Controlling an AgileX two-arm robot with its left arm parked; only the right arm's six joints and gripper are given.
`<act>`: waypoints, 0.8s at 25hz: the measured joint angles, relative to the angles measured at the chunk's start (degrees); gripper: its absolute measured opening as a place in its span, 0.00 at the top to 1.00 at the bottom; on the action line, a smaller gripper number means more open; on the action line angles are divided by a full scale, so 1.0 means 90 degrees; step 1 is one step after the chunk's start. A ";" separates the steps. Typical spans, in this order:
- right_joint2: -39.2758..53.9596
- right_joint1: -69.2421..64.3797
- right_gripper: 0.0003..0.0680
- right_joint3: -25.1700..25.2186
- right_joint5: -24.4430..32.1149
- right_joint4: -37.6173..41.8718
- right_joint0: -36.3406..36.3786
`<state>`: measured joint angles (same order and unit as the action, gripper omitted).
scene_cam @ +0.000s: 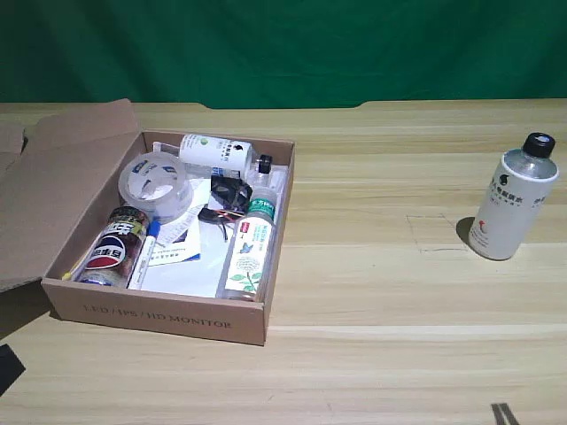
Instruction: Place the white bottle into the box.
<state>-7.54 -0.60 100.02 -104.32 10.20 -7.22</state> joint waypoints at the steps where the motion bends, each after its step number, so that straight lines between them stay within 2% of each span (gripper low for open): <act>1: 0.0000 0.0000 1.00 0.0000 0.0000 0.0000 0.0000; 11: 0.0167 0.0056 1.00 0.0000 0.0000 -0.0238 0.0000; 20: 0.0062 0.0924 1.00 0.0000 0.0000 -0.0182 0.0000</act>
<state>-6.98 7.71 100.02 -104.32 8.56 -7.22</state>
